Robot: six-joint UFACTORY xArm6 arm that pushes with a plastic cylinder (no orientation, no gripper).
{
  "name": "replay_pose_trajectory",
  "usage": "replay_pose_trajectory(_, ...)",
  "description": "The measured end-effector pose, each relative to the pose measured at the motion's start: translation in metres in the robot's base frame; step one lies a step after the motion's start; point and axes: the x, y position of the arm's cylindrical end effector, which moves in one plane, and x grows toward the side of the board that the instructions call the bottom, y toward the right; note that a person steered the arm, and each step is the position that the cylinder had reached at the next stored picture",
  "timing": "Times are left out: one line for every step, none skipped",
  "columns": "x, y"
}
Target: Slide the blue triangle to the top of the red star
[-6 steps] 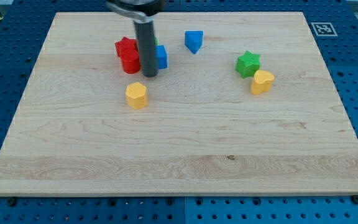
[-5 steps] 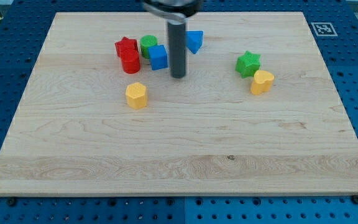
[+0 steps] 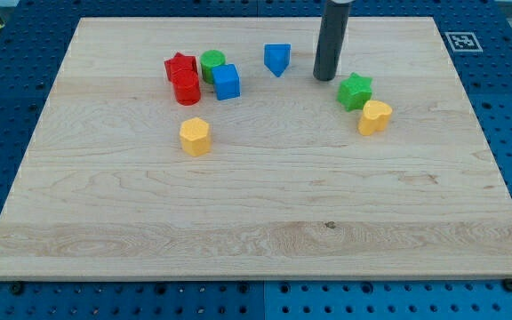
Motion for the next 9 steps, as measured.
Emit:
replay_pose_trajectory(-0.025, -0.038)
replay_pose_trajectory(-0.042, -0.071)
replay_pose_trajectory(-0.043, -0.084)
replay_pose_trajectory(-0.043, -0.096)
replay_pose_trajectory(-0.043, -0.112)
replay_pose_trajectory(-0.043, -0.126)
replay_pose_trajectory(-0.043, -0.141)
replay_pose_trajectory(-0.043, -0.161)
replay_pose_trajectory(-0.043, -0.168)
